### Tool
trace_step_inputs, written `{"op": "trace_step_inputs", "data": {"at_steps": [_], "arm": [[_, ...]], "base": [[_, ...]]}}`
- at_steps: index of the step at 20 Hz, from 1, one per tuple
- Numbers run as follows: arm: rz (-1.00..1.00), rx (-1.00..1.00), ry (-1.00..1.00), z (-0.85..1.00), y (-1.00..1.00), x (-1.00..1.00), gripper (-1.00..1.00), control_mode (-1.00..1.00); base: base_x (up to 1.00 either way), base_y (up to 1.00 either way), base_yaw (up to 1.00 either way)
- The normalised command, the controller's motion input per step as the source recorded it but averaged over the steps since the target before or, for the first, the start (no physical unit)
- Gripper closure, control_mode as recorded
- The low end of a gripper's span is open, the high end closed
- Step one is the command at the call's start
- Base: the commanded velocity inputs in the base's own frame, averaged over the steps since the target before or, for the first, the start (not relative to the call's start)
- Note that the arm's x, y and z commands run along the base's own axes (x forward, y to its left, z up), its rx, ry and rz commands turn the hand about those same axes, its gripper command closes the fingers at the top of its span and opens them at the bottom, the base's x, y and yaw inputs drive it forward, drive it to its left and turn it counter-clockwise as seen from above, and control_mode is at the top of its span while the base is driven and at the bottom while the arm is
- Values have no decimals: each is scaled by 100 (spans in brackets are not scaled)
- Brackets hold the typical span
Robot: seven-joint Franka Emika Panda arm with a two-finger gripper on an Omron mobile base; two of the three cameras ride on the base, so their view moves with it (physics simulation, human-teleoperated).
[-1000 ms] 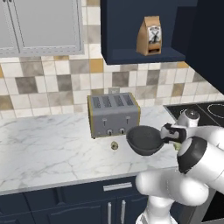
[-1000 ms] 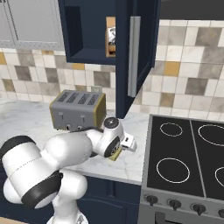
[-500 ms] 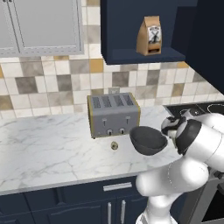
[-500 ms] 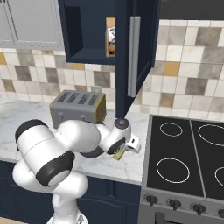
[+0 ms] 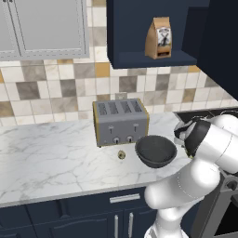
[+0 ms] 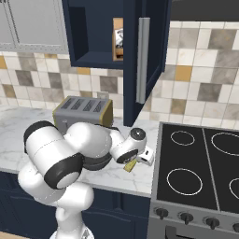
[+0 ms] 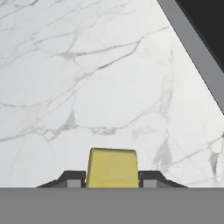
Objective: Pick the egg and butter from the fridge and place them by the bowl for mixing.
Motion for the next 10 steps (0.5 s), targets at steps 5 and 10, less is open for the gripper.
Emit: {"op": "trace_step_inputs", "data": {"at_steps": [5, 10], "arm": [[-2, 0, -6, -30, 4, 20, 100, -100], [0, 0, -4, -20, 0, 11, 100, -100]], "base": [[0, 0, 0], [0, 0, 0]]}}
